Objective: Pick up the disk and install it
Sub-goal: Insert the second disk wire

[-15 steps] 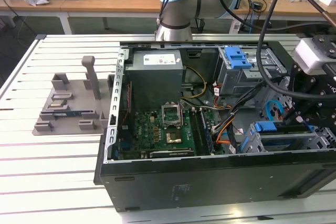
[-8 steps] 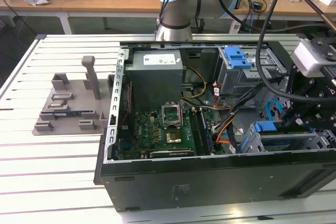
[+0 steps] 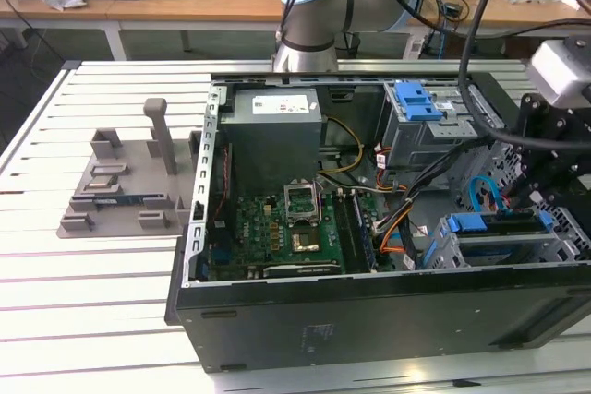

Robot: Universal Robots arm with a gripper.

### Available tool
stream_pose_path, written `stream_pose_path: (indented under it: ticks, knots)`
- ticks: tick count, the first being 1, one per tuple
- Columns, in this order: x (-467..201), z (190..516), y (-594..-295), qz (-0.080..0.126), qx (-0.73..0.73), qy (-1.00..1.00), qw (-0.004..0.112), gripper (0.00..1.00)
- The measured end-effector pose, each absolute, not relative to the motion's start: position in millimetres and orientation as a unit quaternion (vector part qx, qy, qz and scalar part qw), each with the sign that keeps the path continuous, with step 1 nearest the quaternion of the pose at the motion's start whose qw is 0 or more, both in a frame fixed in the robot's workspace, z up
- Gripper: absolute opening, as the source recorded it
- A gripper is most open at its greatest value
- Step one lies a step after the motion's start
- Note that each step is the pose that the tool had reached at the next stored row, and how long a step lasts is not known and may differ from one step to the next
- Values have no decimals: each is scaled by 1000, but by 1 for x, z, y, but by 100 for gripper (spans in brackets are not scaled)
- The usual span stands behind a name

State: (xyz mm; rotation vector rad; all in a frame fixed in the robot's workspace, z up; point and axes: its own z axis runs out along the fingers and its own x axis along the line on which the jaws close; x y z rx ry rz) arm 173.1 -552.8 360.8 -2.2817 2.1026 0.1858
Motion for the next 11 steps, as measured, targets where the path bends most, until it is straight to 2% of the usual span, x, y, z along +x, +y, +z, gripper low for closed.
stream_pose_path:
  ticks: [2, 7, 11]
  knots:
    - [173, 371, -552, 60, -734, 676, 17, 11]
    - [173, 398, -551, 60, -734, 676, 17, 11]
    - [173, 399, -551, 60, -734, 676, 17, 11]
